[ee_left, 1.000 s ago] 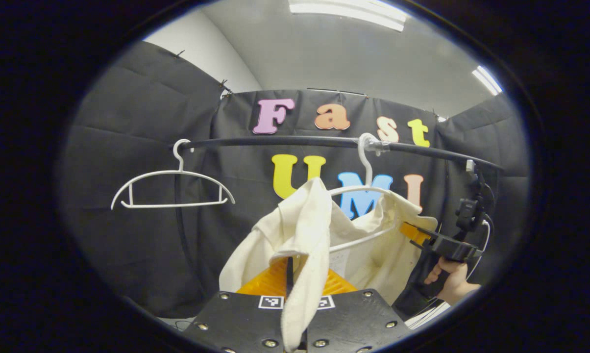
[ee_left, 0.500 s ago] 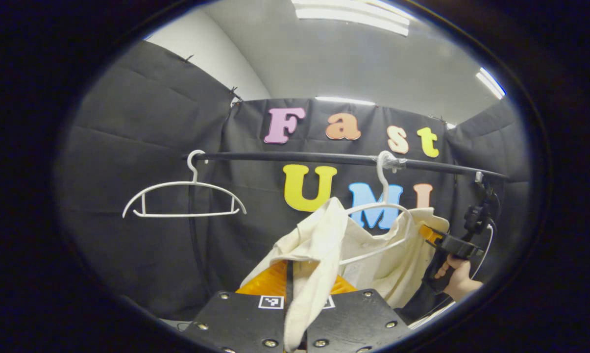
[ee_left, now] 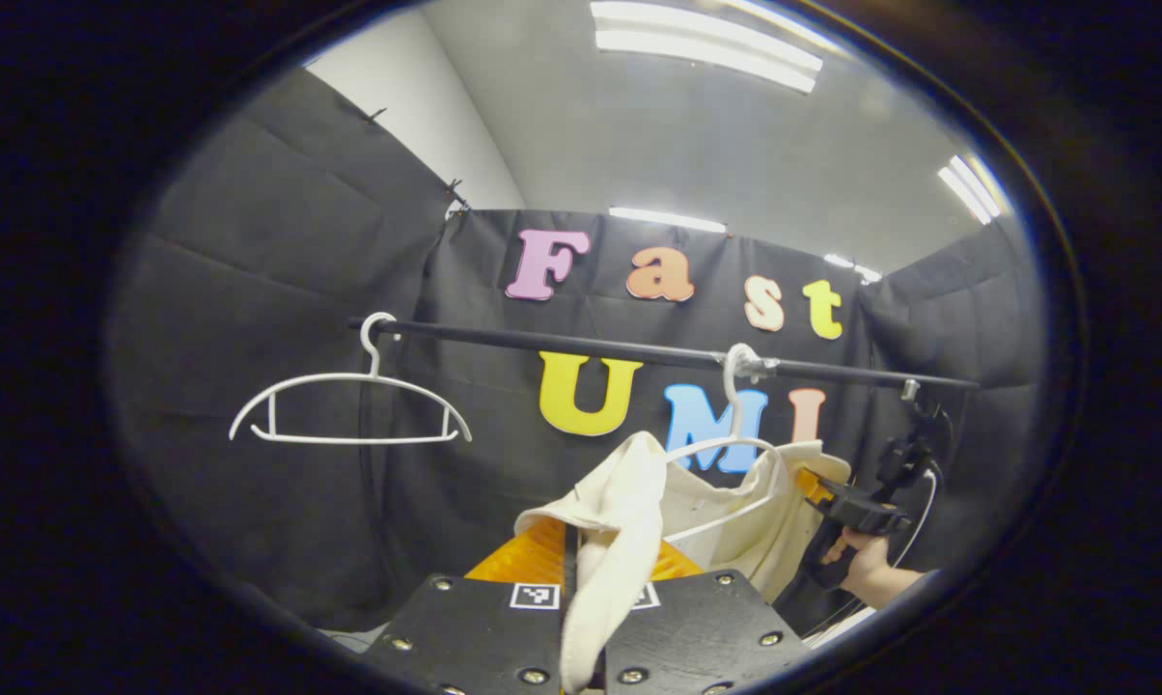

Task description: Grasp the clothes on the hanger with both hands and then place them into the laundry hamper below.

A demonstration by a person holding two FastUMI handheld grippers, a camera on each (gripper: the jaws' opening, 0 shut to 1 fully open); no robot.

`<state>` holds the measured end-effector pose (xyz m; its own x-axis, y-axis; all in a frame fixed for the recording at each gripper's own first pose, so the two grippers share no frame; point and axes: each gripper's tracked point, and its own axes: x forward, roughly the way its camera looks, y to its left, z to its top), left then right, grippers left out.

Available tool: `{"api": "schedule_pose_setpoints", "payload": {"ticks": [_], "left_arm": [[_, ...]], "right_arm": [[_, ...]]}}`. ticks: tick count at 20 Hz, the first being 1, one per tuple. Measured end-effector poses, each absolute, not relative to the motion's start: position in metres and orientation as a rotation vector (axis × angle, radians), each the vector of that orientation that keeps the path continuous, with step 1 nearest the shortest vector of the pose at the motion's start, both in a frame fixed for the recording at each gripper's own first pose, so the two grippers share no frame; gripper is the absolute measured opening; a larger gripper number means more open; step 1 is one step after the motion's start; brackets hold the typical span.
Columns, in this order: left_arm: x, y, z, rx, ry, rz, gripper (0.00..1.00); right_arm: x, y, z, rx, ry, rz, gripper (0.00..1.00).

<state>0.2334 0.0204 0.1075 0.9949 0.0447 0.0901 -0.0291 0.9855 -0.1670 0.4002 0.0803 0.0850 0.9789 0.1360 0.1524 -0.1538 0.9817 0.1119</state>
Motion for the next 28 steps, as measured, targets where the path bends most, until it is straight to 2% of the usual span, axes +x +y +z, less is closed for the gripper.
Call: {"api": "schedule_pose_setpoints", "payload": {"ticks": [8, 16, 23, 26, 28], "left_arm": [[0.245, 0.091, 0.090, -0.197, -0.070, 0.135, 0.02], [0.271, 0.088, 0.051, -0.205, -0.025, 0.118, 0.02], [0.268, 0.083, 0.040, -0.297, -0.013, 0.091, 0.02], [0.270, 0.095, 0.038, -0.421, -0.031, 0.110, 0.02], [0.266, 0.102, 0.046, -0.367, -0.063, 0.134, 0.02]], "right_arm": [[0.407, 0.090, 0.084, 0.102, -0.166, 0.159, 0.07], [0.438, 0.075, 0.050, 0.116, -0.108, 0.108, 0.07], [0.455, 0.068, 0.036, 0.128, -0.086, 0.110, 0.07], [0.459, 0.062, 0.041, 0.168, -0.090, 0.133, 0.07], [0.457, 0.059, 0.057, 0.178, -0.143, 0.150, 0.07]]}}
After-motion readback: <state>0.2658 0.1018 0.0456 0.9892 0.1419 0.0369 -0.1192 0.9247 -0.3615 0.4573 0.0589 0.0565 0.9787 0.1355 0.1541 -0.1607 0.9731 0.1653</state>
